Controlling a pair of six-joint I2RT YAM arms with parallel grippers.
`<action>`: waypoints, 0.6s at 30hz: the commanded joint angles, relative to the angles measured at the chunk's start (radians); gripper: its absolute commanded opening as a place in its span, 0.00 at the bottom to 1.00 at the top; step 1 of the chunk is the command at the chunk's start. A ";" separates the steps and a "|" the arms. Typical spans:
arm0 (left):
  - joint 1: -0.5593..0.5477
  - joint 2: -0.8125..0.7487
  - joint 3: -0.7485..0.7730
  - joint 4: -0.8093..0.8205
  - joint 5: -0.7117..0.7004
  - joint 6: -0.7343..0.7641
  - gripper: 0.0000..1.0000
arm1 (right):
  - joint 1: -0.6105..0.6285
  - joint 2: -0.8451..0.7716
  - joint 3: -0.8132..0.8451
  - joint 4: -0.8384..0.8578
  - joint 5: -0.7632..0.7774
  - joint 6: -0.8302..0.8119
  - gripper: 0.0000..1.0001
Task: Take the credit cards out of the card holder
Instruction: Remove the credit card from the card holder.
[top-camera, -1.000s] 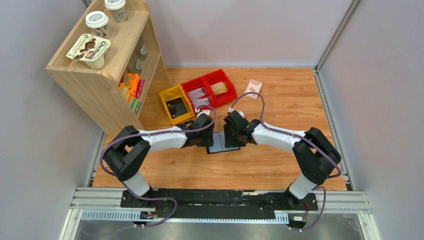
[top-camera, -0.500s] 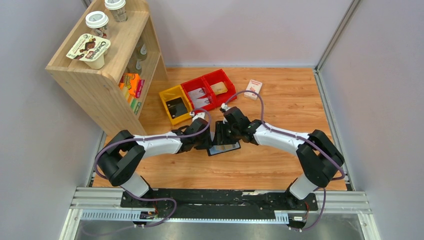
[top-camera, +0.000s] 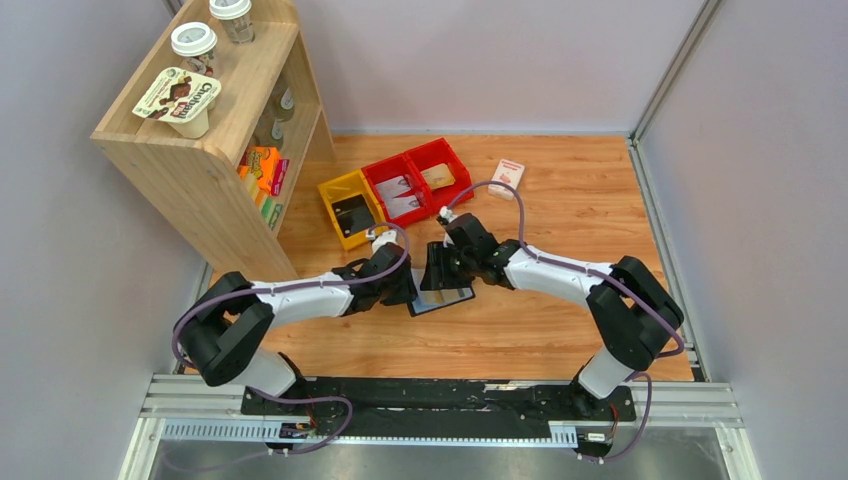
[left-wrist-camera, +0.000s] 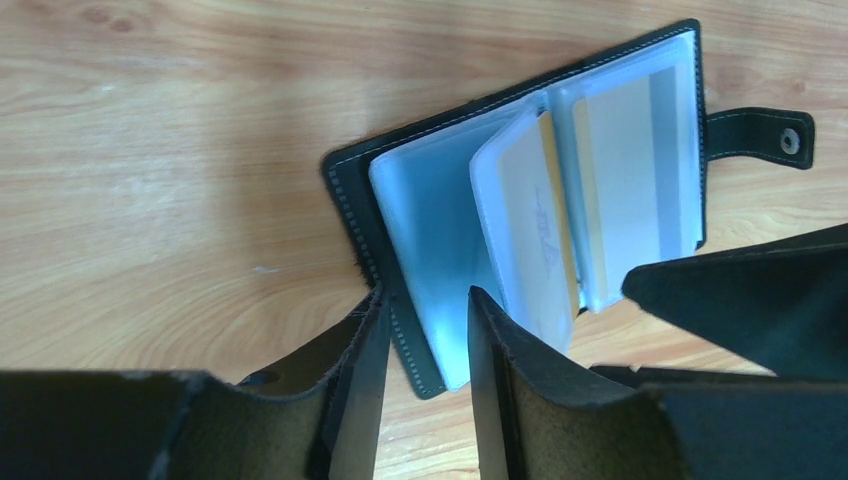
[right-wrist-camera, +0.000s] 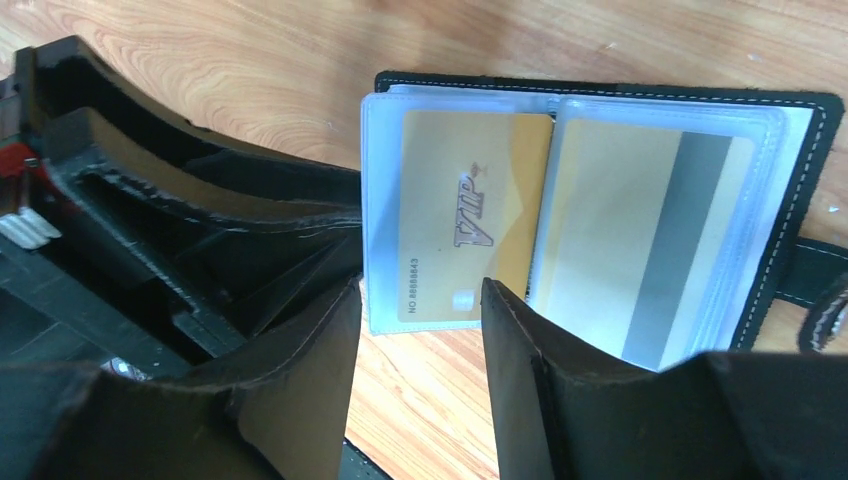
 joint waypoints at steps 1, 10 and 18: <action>-0.007 -0.101 -0.017 -0.077 -0.084 -0.023 0.44 | -0.009 -0.021 0.012 0.006 0.046 -0.009 0.51; -0.007 -0.274 -0.019 -0.138 -0.147 0.034 0.46 | -0.031 -0.008 0.036 0.005 0.015 -0.054 0.50; 0.048 -0.154 0.020 0.092 0.087 0.048 0.41 | -0.077 0.025 0.032 0.061 -0.081 -0.061 0.48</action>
